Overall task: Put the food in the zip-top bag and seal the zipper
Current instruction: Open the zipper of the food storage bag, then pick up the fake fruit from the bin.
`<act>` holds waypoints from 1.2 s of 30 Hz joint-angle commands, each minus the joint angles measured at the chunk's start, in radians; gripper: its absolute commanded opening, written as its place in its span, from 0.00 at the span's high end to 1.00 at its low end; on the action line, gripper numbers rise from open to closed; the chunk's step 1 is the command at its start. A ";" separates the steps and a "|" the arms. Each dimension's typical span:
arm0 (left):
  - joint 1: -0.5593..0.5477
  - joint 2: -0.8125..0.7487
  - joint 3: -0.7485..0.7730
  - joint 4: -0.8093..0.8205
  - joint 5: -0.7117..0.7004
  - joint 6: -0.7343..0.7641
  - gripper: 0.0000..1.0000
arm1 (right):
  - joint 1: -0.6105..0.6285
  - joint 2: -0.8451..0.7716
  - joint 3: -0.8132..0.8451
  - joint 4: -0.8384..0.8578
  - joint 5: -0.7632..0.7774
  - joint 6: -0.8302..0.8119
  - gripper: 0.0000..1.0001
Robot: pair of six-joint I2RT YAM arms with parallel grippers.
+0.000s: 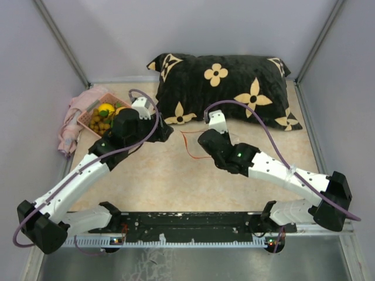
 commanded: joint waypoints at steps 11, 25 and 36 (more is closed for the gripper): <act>0.387 0.227 0.172 -0.158 -0.029 0.128 0.06 | -0.008 0.018 -0.007 0.126 0.024 0.001 1.00; 0.553 0.610 0.359 -0.194 0.048 0.113 0.03 | -0.009 0.022 -0.038 0.175 0.004 -0.014 1.00; 0.555 0.796 0.421 -0.242 0.059 0.150 0.08 | -0.008 0.007 -0.051 0.192 0.001 -0.031 1.00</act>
